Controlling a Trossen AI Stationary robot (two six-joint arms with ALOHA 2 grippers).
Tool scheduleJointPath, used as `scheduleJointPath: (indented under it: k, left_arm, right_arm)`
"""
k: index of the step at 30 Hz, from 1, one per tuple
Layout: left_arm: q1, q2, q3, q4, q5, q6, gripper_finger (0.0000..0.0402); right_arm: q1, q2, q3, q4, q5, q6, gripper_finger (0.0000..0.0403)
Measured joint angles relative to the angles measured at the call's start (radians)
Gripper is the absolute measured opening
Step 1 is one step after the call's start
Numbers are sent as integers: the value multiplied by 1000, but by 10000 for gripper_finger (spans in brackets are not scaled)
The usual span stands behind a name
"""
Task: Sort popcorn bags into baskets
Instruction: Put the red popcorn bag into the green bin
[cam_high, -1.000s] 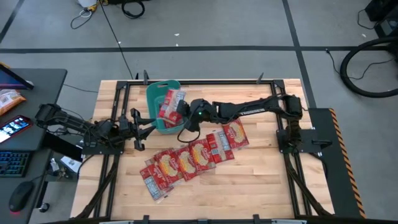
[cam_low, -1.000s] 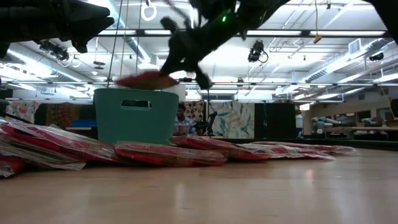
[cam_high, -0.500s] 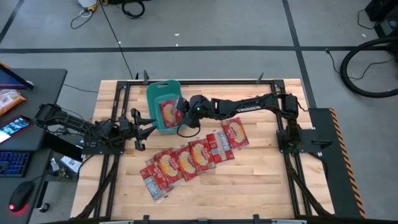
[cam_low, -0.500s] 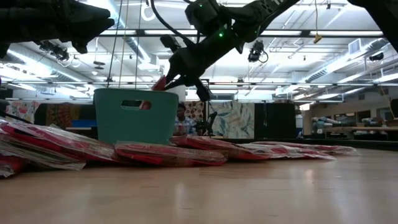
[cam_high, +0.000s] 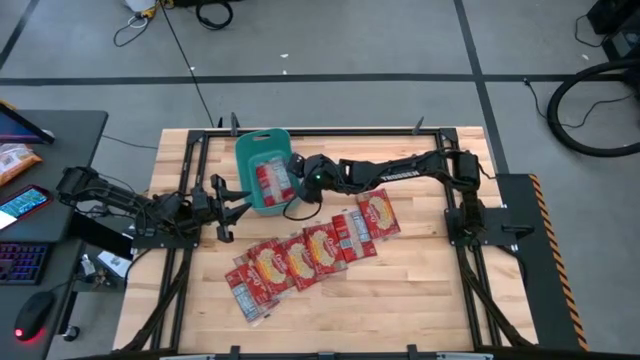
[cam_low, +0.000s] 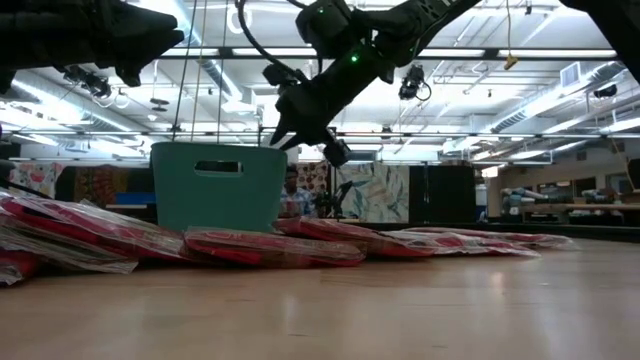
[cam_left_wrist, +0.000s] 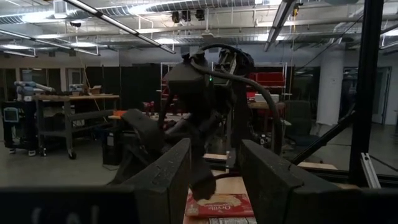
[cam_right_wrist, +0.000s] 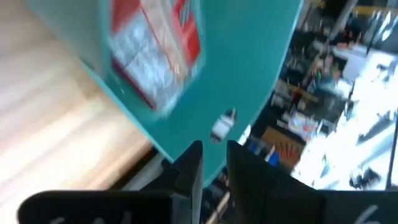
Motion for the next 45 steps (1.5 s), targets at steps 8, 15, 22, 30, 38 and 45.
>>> scheduleJointPath:
  k: [8,15,22,30,38,45]
  left_arm:
    - [0,0,0,-11,0,-1,144]
    - [0,0,0,-12,0,-1,144]
    - [0,0,0,-12,0,-8,144]
    - [0,0,0,-28,0,-9,144]
    - [0,0,0,-28,0,-10,144]
    - [-1,0,0,-28,0,-31,144]
  right_arm:
    - [40,-84,0,-94,24,312,77]
    - [81,-136,0,-225,178,867,77]
    - [128,-134,0,-410,260,1230,77]
    - [151,-134,0,-773,256,1641,88]
    - [178,-134,0,-946,186,1873,145]
    - [196,-133,-4,-1121,78,2012,203]
